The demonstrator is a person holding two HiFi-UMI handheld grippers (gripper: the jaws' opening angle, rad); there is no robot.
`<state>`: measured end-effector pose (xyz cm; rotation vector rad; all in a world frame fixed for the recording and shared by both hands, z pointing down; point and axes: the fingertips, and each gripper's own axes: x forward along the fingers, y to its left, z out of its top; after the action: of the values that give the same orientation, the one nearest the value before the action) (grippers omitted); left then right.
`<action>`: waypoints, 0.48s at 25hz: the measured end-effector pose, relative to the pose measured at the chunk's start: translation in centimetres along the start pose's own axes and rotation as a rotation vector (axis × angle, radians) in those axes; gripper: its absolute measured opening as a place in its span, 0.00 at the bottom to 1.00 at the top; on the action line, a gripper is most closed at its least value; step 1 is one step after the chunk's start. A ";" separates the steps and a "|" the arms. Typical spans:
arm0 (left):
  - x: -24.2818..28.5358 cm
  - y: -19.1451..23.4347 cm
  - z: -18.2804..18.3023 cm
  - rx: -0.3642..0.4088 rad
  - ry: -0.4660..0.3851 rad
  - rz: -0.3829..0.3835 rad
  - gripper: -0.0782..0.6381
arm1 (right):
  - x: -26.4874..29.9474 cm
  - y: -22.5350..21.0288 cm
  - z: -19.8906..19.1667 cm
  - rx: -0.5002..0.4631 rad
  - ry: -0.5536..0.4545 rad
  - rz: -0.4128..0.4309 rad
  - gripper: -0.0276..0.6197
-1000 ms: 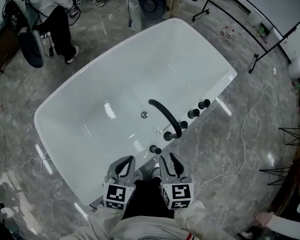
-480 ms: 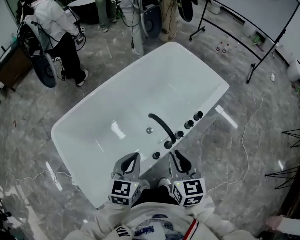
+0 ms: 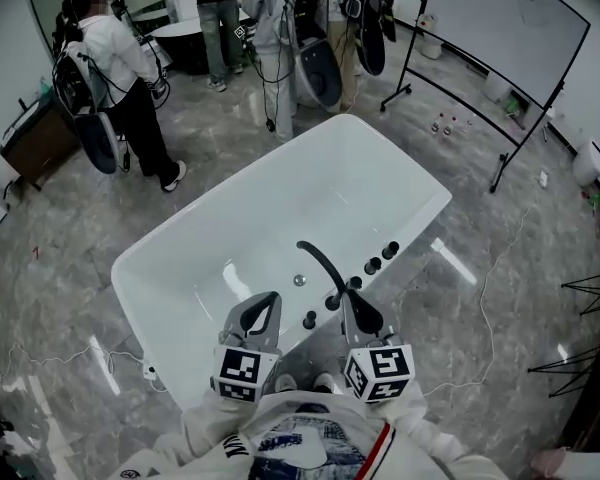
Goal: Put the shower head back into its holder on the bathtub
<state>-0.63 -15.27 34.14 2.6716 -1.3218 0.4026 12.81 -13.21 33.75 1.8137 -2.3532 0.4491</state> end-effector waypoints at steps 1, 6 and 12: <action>-0.1 0.1 0.1 0.003 -0.003 -0.001 0.11 | -0.1 0.2 0.1 -0.007 -0.005 -0.002 0.07; -1.0 0.0 -0.4 0.015 -0.010 -0.031 0.11 | -0.7 1.5 -0.2 -0.026 -0.017 -0.016 0.05; -2.4 -0.9 -2.4 0.014 0.020 -0.080 0.11 | -2.1 3.1 -2.4 -0.004 0.004 -0.053 0.05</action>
<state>-1.76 -12.33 35.75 2.7140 -1.2063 0.4286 10.25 -9.82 34.98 1.8667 -2.2955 0.4400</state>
